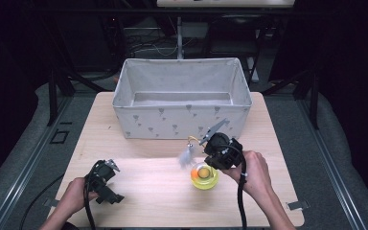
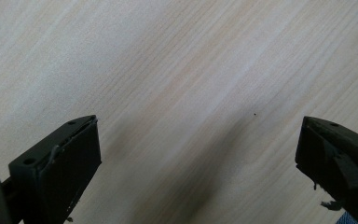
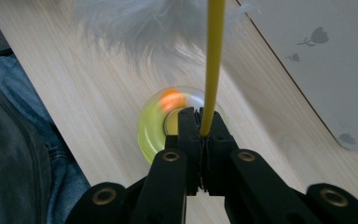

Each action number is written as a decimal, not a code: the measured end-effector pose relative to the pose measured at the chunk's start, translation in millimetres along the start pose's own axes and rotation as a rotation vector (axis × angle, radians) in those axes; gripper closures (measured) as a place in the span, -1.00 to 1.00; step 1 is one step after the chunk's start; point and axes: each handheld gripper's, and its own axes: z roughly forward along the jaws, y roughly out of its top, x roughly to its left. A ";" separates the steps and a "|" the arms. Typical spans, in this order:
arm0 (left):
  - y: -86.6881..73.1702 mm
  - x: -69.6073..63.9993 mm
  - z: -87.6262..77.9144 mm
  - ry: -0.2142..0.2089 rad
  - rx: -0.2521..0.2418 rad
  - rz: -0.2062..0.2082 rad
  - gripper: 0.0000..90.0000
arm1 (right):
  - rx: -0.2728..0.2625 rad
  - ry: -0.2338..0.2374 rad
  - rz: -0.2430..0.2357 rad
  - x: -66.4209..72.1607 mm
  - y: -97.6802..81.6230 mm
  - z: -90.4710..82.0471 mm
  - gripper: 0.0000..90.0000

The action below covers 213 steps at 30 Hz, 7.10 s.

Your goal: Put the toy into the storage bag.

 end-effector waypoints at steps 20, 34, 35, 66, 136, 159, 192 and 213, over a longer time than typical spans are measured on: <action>0.2 -0.6 0.7 0.001 0.003 -0.002 -1.00 | -0.013 -0.013 0.034 -24.0 12.6 -17.5 0.96; -0.7 0.5 0.2 0.003 0.007 -0.003 -1.00 | 0.001 -0.003 0.067 -44.6 17.6 -26.2 0.96; -0.7 0.5 0.3 0.003 0.007 -0.002 -1.00 | 0.009 -0.003 0.068 -45.9 18.2 -26.9 0.96; -0.8 0.6 2.2 -0.003 0.016 -0.001 -1.00 | 0.036 -0.004 0.086 -72.0 41.6 -62.9 0.96; -0.3 0.7 3.7 -0.020 0.018 0.003 -1.00 | 0.003 -0.073 0.229 -152.5 111.2 -131.8 0.96; 0.7 1.6 3.5 -0.022 0.019 0.003 -1.00 | -0.023 -0.169 0.362 -205.3 127.7 -104.3 0.96; 0.2 -0.6 3.5 -0.029 0.018 0.017 -1.00 | -0.063 -0.128 0.419 -229.0 103.0 -37.0 0.96; -0.3 0.0 3.5 -0.029 0.026 0.017 -1.00 | 0.020 -0.097 0.449 -231.7 69.8 -0.6 0.95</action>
